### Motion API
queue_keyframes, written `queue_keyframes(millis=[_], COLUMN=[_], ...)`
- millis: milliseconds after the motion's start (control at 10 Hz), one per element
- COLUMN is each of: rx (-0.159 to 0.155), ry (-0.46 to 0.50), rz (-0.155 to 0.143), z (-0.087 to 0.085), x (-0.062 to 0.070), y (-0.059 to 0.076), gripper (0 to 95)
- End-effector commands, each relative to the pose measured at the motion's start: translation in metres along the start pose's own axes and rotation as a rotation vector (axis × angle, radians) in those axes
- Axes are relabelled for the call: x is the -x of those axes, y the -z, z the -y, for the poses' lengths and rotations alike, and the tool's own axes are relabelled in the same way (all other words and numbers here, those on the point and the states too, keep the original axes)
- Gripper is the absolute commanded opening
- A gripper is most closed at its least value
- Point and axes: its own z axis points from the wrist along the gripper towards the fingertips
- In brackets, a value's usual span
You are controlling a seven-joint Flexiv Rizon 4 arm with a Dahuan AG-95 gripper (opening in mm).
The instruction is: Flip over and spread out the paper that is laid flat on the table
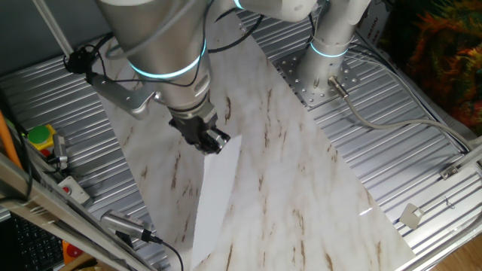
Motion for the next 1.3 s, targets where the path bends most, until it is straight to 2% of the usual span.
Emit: queue_keyframes(millis=[100, 500, 900, 1300], rx=[-0.016, -0.026, -0.043, -0.056], ry=[0.019, 0.046, 0.081, 0.114], rz=[-0.003, 0.018, 0.012, 0.011], z=[0.008, 0.018, 0.025, 0.041], x=[-0.001, -0.006, -0.002, 0.003], y=[-0.001, -0.014, -0.01, 0.0], gripper=[0.0, 0.0, 0.0, 0.0])
